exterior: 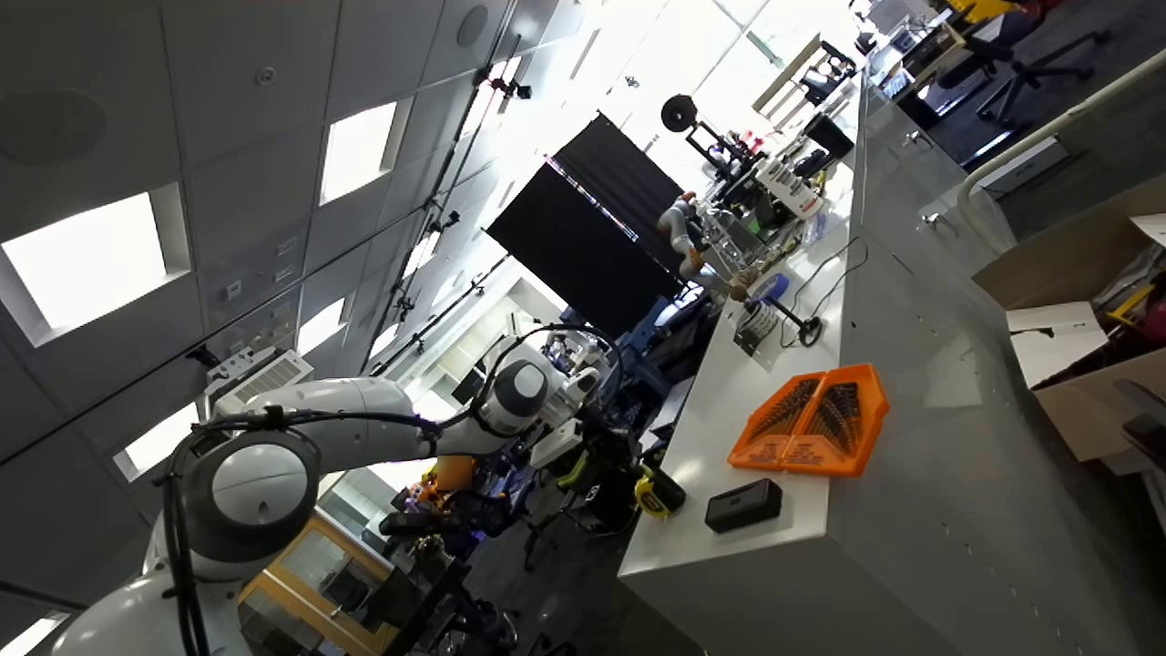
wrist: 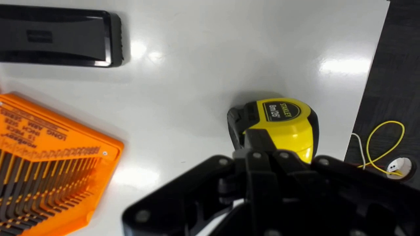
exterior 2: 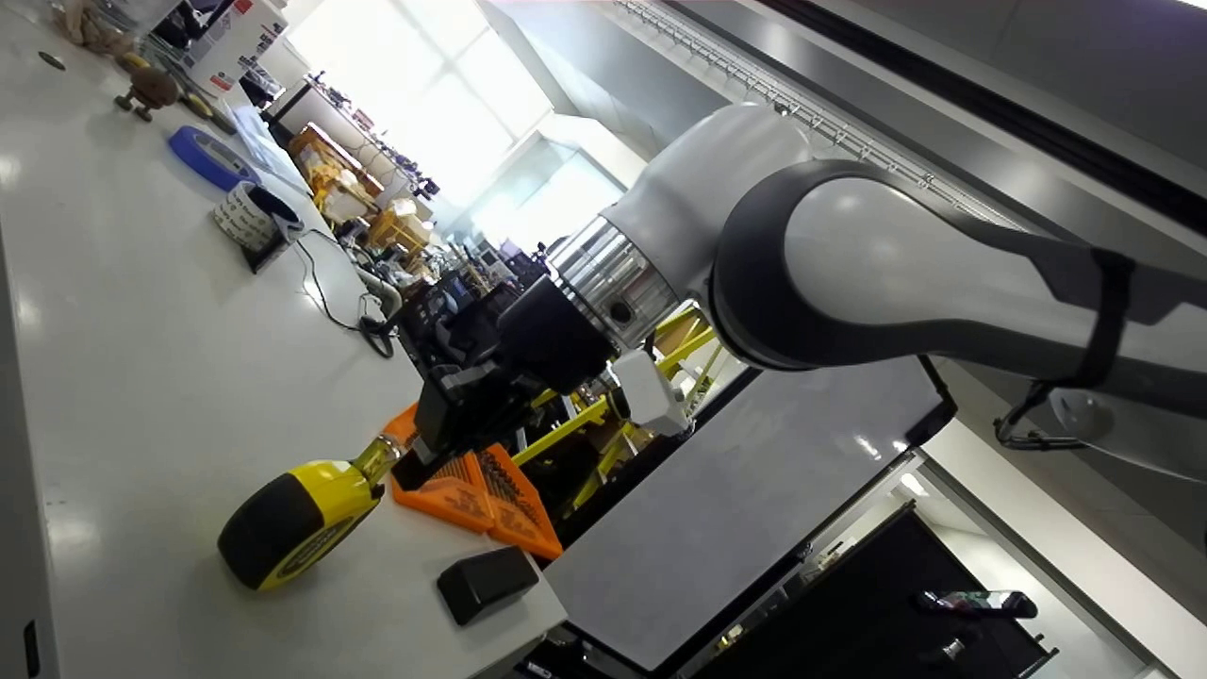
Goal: Push the measuring tape back inside the case
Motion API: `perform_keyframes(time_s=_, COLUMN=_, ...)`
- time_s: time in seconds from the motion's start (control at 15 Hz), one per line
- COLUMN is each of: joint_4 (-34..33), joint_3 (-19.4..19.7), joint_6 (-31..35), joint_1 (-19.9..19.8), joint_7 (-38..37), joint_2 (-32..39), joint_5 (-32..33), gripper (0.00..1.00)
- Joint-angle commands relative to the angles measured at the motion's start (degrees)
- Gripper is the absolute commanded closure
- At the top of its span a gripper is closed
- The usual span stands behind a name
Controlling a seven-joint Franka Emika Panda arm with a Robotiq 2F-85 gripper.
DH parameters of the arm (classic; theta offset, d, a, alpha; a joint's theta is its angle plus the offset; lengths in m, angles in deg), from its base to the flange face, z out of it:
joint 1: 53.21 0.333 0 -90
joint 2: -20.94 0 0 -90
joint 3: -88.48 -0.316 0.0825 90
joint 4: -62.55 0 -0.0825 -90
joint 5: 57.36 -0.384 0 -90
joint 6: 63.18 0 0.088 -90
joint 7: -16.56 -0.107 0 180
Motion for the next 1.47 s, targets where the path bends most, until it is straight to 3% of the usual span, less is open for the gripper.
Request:
perform_keyframes(time_s=0.0, joint_4=-2.4, joint_3=1.8, joint_6=-2.9, joint_1=1.8, joint_7=0.9, joint_2=1.0, joint_5=-1.5, gripper=1.00)
perform_keyframes(time_s=0.4, joint_4=-2.7, joint_3=1.6, joint_6=-6.6, joint_1=2.6, joint_7=-0.4, joint_2=-2.7, joint_5=-0.7, gripper=1.00)
perform_keyframes(time_s=1.4, joint_4=-4.4, joint_3=3.1, joint_6=-1.1, joint_1=3.3, joint_7=0.9, joint_2=-0.8, joint_5=0.2, gripper=1.00)
